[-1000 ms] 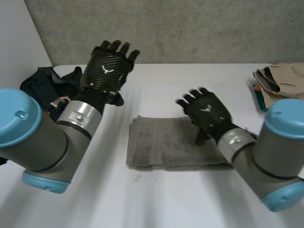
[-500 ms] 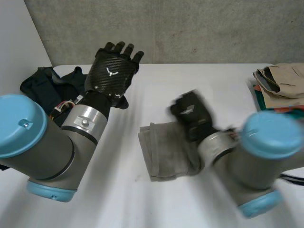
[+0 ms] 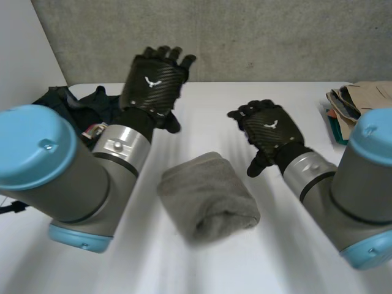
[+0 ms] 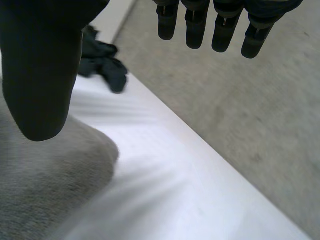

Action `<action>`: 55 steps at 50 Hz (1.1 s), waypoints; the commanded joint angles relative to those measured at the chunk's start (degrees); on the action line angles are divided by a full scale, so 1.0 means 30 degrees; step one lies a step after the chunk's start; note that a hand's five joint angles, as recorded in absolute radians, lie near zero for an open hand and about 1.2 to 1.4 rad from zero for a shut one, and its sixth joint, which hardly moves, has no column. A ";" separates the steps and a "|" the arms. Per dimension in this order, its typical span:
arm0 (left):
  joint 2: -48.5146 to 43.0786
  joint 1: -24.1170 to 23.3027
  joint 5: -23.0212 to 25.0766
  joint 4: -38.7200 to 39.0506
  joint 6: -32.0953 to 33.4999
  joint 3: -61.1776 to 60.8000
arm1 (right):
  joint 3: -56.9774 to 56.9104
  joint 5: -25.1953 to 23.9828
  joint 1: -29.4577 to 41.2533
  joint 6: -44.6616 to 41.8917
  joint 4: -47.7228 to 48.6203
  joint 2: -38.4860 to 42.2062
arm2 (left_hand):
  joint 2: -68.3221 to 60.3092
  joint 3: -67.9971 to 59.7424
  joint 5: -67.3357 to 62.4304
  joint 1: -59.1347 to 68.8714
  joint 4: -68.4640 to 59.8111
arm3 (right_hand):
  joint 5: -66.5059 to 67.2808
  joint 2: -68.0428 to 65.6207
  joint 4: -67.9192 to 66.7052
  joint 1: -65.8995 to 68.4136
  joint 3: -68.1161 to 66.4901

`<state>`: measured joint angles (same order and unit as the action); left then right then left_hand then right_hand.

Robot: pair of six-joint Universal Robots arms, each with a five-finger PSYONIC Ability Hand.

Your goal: Fold the laundry.

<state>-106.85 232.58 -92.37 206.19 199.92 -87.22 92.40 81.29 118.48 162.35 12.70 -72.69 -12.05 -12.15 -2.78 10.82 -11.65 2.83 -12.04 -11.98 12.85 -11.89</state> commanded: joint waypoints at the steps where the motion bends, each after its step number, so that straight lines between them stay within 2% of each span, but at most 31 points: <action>1: -0.1736 -0.1733 -0.2222 -0.3657 -0.2535 0.1768 | -0.2173 -0.0288 -0.0354 0.1869 -0.3992 0.0904 | -0.0004 0.0028 0.0238 0.0414 -0.0138 | -0.0945 0.0680 0.0660 -0.0951 0.0629; 5: -0.2381 -0.2700 -0.4068 -0.5592 -0.3882 0.2091 | -0.3666 -0.1252 -0.0091 0.1929 -0.5547 0.2340 | -0.0059 -0.0027 0.0182 0.0470 -0.0194 | -0.0945 0.0680 0.0660 -0.0951 0.0629; 10: -0.2967 -0.3520 -0.5358 -0.6824 -0.5959 0.1888 | -0.5369 -0.2983 -0.0061 0.1783 -0.7542 0.3632 | -0.0060 -0.0028 0.0182 0.0470 -0.0194 | -0.0945 0.0680 0.0660 -0.0951 0.0629; 13: -0.3376 -0.3988 -0.5536 -0.7409 -0.6957 0.1712 | -0.6599 -0.3365 -0.0032 0.1695 -0.8889 0.5212 | -0.0060 -0.0028 0.0182 0.0470 -0.0194 | -0.0945 0.0680 0.0660 -0.0951 0.0629; 18: -0.4489 -0.4400 -0.5654 -0.8291 -0.7284 0.1652 | -0.7334 -0.3103 0.0027 0.0935 -0.9859 0.6592 | -0.0060 -0.0028 0.0182 0.0470 -0.0194 | -0.0945 0.0680 0.0660 -0.0951 0.0629; 22: -0.6040 -0.4401 -0.5741 -0.8905 -0.7196 0.1974 | -0.7334 -0.2051 0.0027 -0.0587 -0.9713 0.7149 | -0.0172 -0.0140 0.0070 0.0583 -0.0306 | -0.0945 0.0680 0.0660 -0.0951 0.0629; 28: -0.6455 -0.4196 -0.6152 -0.9346 -0.7137 0.2062 | -0.6486 0.0383 -0.0002 -0.2318 -0.7987 0.7179 | -0.0284 -0.0252 -0.0042 0.0695 -0.0418 | -0.0945 0.0680 0.0660 -0.0951 0.0629; 32: -0.6338 -0.4049 -0.6093 -0.9609 -0.6991 0.2033 | -0.5782 0.0414 -0.0031 -0.2553 -0.6785 0.7004 | -0.0396 -0.0364 -0.0155 0.0807 -0.0531 | -0.0945 0.0680 0.0660 -0.0951 0.0629; 38: -0.5519 -0.3816 -0.5976 -0.9610 -0.5674 0.2471 | -0.4904 0.0063 -0.0149 -0.2553 -0.5350 0.6389 | -0.0229 -0.0197 0.0013 0.0639 -0.0363 | -0.0945 0.0680 0.0660 -0.0951 0.0629; 42: -0.4670 -0.3172 -0.5772 -0.9551 -0.4824 0.3203 | -0.3471 -0.0143 0.0027 -0.2612 -0.3945 0.4898 | -0.0061 -0.0028 0.0181 0.0471 -0.0195 | -0.0945 0.0680 0.0660 -0.0951 0.0629; 43: -0.4436 -0.2996 -0.5684 -0.9551 -0.4706 0.3350 | -0.2626 -0.0143 0.0027 -0.2757 -0.3158 0.3850 | -0.0004 0.0028 0.0237 0.0415 -0.0139 | -0.0945 0.0680 0.0660 -0.0951 0.0629; 47: -0.3117 -0.2176 -0.4106 -0.9493 -0.4150 0.4579 | -0.0137 -0.0260 0.0115 -0.3312 -0.1311 0.1533 | 0.0052 0.0084 0.0294 0.0358 -0.0082 | -0.0945 0.0680 0.0660 -0.0951 0.0629; 48: -0.2767 -0.1826 -0.2825 -0.9522 -0.3946 0.5162 | 0.0395 -0.0260 0.0115 -0.3489 -0.1015 0.1206 | 0.0052 0.0084 0.0294 0.0358 -0.0082 | -0.0945 0.0680 0.0660 -0.0951 0.0629; 51: -0.2442 -0.1209 -0.0448 -0.9551 -0.3564 0.6014 | 0.2324 -0.0319 0.0115 -0.3958 -0.0428 0.0386 | 0.0052 0.0084 0.0294 0.0358 -0.0082 | -0.0945 0.0680 0.0660 -0.0951 0.0629; 52: -0.2325 -0.0801 0.1272 -0.9609 -0.3273 0.6597 | 0.2769 -0.0348 0.0144 -0.4105 -0.0310 0.0295 | 0.0052 0.0084 0.0294 0.0358 -0.0082 | -0.0945 0.0680 0.0660 -0.0951 0.0629; 55: -0.2236 -0.0184 0.3772 -0.9727 -0.2977 0.7392 | 0.4377 -0.0581 0.0086 -0.4514 0.0244 0.0382 | -0.0003 0.0029 0.0238 0.0414 -0.0138 | -0.0945 0.0680 0.0660 -0.0951 0.0629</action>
<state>-114.80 228.14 -96.86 177.53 188.90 -70.42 96.51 80.34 118.83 151.22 10.44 -69.93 -12.05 -12.15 -2.77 10.83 -11.65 2.67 -12.04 -11.98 12.67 -11.89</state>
